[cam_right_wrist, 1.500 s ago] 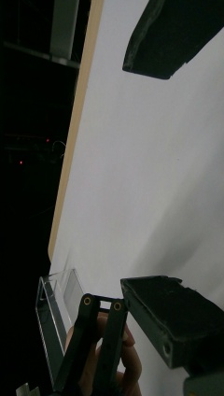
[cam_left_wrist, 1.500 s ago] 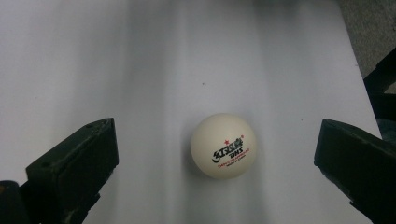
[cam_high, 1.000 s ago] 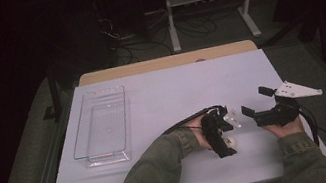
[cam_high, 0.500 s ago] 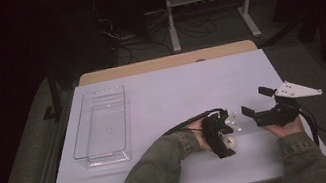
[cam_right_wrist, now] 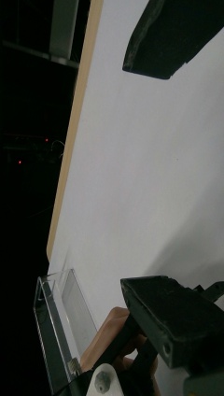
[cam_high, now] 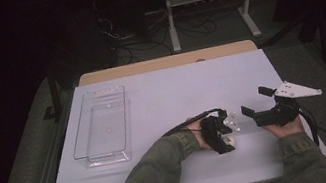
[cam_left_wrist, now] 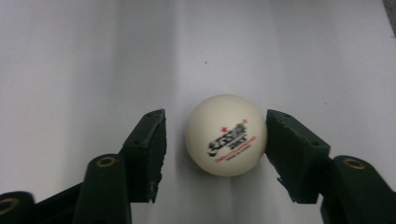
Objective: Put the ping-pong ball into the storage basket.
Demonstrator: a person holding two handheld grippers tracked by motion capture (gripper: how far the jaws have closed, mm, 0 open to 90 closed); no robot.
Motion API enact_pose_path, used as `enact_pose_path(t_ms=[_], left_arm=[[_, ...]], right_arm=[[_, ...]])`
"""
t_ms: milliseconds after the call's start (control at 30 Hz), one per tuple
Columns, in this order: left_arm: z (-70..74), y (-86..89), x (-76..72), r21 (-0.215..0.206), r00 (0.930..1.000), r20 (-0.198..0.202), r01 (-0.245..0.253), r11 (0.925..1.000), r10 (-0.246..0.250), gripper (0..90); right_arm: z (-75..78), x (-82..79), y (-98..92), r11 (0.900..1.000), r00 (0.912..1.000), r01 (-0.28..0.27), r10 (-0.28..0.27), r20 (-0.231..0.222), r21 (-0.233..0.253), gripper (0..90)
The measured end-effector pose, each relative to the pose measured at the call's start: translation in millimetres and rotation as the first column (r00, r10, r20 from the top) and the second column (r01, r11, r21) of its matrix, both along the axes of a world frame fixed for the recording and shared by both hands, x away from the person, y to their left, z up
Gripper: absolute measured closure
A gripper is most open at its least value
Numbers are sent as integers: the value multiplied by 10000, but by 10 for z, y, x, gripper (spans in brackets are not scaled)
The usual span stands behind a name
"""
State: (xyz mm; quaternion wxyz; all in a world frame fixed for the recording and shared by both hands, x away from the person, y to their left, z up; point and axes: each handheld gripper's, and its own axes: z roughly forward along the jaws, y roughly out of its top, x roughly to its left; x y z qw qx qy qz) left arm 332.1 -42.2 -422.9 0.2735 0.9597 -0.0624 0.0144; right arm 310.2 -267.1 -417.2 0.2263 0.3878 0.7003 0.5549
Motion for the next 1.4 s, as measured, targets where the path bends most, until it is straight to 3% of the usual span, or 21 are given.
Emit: enact_pose_path(t_ms=[233, 800, 1400], left_arm=[[-22, -12, 0, 28, 9996, -243, 173, 9998, -172, 498], [-4, -8, -12, 216, 9992, -198, 353, 9991, -349, 508], [123, 53, -5, 200, 9996, -40, 268, 9994, -267, 509]], right_arm=[[0, 1, -2, 10000, 10000, 0, 0, 3, -6, 0], [3, -2, 1, 10000, 10000, -12, 12, -6, -11, 0], [4, -2, 5, 10000, 10000, -37, 37, -2, -11, 0]])
